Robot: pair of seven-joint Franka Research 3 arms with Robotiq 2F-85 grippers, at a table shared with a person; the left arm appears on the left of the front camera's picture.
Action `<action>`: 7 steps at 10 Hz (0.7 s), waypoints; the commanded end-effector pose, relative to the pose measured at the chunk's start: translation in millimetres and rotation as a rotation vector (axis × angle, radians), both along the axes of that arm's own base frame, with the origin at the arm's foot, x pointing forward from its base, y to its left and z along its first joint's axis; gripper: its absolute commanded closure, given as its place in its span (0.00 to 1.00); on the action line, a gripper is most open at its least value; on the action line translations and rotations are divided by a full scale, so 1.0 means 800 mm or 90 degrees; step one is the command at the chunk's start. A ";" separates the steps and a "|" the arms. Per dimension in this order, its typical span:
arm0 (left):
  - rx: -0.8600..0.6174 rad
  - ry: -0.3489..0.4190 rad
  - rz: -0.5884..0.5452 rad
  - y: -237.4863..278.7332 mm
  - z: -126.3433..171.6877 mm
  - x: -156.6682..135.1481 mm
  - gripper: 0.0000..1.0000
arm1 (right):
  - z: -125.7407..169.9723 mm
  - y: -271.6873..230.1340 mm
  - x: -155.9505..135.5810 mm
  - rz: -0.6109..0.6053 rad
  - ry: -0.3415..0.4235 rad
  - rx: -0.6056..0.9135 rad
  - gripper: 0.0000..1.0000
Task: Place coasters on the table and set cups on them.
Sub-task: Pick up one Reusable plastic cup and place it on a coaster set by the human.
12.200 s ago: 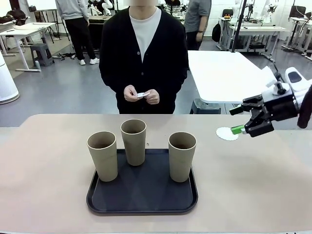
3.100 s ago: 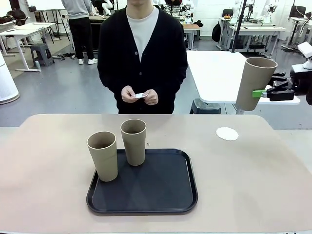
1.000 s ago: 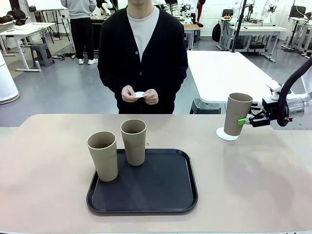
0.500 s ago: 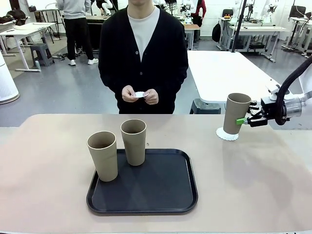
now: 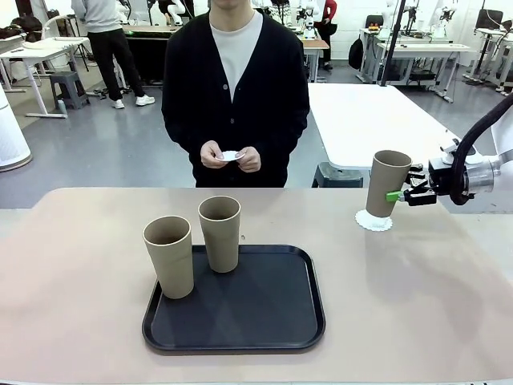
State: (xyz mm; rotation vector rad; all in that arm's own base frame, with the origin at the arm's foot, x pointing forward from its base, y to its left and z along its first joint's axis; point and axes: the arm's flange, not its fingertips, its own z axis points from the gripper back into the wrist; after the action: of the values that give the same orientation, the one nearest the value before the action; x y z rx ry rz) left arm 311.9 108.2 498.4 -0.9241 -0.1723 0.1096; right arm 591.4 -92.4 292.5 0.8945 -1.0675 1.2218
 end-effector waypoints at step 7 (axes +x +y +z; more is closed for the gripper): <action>-0.005 -0.002 0.002 0.000 0.000 0.001 0.00 | -0.014 0.007 0.015 0.019 0.024 -0.006 0.17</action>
State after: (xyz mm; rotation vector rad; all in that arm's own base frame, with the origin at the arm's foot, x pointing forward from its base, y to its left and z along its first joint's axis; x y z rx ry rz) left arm 311.9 108.2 498.4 -0.9241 -0.1723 0.1096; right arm 592.8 -85.7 278.7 0.9173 -1.0395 1.2305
